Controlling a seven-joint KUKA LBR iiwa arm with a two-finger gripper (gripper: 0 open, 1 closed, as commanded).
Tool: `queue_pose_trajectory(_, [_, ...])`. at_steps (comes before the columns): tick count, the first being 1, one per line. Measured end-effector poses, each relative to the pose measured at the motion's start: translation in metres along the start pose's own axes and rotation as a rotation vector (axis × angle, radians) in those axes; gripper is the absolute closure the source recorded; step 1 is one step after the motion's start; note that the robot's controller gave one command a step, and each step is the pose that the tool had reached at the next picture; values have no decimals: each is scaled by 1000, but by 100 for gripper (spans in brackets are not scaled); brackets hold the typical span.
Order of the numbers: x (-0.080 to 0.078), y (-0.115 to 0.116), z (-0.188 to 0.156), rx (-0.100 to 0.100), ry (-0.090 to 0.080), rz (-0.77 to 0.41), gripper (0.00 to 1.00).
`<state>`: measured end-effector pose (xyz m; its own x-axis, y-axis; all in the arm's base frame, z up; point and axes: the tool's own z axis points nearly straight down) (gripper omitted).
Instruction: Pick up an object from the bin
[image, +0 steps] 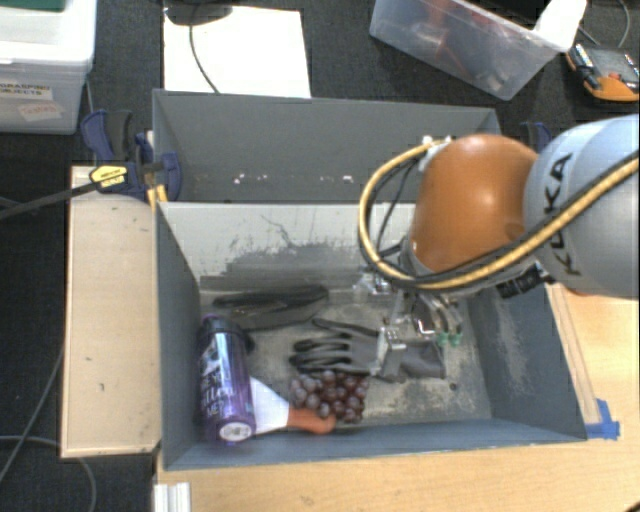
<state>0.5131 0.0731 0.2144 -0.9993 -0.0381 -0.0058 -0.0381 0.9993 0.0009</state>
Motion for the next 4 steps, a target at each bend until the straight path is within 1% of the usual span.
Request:
queue_pose_trajectory(1, [2, 17, -11, 3, 11, -47, 0])
queue_pose_trajectory(2, [11, -60, 46, 5, 14, 28, 0])
queue_pose_trajectory(3, [11, -39, 34, 6, 8, 19, 0])
queue_pose_trajectory(4, [0, -70, -34, 8, 4, -122, 0])
